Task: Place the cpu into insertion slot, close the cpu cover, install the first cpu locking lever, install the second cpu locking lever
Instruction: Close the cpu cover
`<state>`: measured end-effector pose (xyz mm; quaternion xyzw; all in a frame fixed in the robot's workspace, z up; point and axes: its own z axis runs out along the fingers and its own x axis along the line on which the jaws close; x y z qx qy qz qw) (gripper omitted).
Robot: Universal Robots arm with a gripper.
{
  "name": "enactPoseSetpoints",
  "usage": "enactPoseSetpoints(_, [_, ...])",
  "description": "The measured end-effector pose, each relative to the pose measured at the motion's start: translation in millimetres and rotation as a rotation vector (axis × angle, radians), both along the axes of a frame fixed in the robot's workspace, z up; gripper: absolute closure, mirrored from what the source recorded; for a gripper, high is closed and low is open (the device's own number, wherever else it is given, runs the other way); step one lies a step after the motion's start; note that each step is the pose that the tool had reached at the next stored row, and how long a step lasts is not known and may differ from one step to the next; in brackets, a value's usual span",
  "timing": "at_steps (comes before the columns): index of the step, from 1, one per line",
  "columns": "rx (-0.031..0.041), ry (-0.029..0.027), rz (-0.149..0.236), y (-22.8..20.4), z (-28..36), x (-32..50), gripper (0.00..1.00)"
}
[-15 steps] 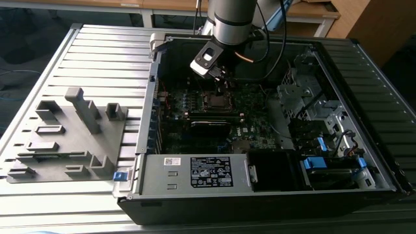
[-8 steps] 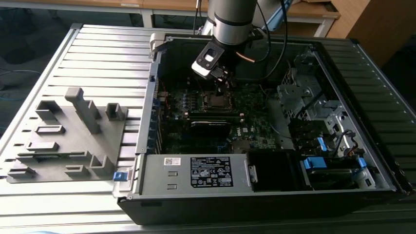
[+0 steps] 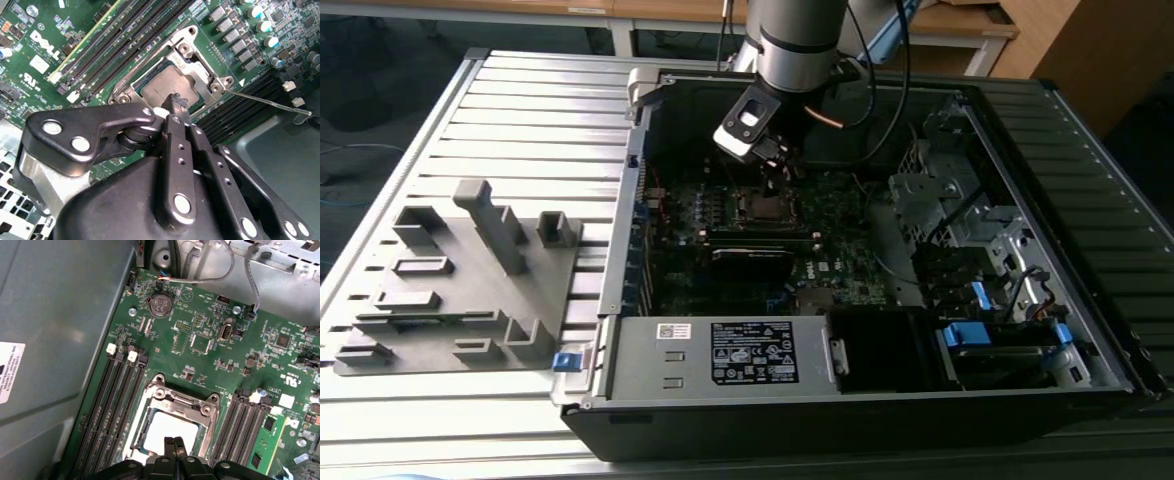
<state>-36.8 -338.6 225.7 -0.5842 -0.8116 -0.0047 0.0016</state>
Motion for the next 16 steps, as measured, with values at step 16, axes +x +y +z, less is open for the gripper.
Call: enactPoseSetpoints(16, [0.0007, 0.0000, 0.047, 0.0, 0.0, 0.0, 0.89])
